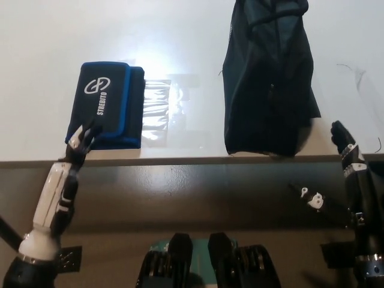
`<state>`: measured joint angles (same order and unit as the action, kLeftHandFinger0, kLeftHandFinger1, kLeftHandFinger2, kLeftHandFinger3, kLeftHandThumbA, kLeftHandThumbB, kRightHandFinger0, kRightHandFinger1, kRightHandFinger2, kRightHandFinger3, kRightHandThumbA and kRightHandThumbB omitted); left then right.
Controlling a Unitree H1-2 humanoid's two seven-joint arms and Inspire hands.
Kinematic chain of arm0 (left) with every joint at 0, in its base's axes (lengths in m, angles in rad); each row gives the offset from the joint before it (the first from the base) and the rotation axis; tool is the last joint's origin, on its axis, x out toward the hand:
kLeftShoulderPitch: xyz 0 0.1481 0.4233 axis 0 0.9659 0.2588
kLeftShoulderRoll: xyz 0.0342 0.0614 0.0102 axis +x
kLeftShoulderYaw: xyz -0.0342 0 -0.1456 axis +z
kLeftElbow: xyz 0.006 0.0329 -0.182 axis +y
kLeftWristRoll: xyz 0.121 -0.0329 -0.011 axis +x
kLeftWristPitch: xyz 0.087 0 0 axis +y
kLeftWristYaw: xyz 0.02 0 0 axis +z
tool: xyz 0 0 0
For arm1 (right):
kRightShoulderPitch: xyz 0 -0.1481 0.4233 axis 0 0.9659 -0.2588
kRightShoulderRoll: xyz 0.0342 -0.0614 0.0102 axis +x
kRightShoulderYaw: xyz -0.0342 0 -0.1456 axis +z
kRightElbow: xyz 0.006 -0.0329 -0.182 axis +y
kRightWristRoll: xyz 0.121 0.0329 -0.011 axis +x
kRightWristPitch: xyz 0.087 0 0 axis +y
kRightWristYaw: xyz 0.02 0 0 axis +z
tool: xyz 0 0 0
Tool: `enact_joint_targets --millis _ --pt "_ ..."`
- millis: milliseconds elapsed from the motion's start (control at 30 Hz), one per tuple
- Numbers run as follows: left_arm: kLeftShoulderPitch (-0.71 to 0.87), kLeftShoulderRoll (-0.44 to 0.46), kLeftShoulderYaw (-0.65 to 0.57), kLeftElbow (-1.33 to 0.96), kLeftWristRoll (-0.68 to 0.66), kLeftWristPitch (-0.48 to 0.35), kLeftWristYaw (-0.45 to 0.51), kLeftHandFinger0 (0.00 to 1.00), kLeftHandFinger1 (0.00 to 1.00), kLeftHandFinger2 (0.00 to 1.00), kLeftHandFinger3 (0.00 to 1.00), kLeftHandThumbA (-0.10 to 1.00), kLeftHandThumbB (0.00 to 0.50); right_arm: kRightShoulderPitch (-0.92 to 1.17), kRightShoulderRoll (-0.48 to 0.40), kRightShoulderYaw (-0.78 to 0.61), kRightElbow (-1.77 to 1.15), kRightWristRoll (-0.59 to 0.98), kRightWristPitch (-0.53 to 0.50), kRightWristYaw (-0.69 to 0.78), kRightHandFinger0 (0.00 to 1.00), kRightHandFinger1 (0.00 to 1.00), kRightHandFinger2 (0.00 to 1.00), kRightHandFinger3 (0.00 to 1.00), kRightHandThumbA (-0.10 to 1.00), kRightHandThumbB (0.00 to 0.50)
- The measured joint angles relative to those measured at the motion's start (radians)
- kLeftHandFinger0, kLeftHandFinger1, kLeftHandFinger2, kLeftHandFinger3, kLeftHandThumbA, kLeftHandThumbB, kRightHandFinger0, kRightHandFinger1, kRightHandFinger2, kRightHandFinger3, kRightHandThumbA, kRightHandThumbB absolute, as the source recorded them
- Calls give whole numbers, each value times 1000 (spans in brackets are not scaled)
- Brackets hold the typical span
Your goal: Use both hands to pick up the lunch bag on the right hand side and smoothly move it near the note book on the left hand side
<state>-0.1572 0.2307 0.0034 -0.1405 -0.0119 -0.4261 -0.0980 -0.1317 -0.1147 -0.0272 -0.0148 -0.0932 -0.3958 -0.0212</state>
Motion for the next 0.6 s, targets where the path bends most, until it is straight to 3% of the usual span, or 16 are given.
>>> enact_joint_targets --millis 167,400,600 --pt "-67 0 -17 -14 18 31 -13 1000 1000 1000 1000 1000 255 -26 -6 -27 -1 0 -8 -7 1000 1000 1000 1000 1000 252" --pt "-180 -5 -47 -11 16 119 -33 1000 1000 1000 1000 1000 307 -52 -14 -52 -14 12 -8 -7 1000 1000 1000 1000 1000 257" --pt "-294 -20 -65 41 -2 215 -53 1000 1000 1000 1000 1000 286 -81 -34 -67 -16 33 -1 -5 1000 1000 1000 1000 1000 240"
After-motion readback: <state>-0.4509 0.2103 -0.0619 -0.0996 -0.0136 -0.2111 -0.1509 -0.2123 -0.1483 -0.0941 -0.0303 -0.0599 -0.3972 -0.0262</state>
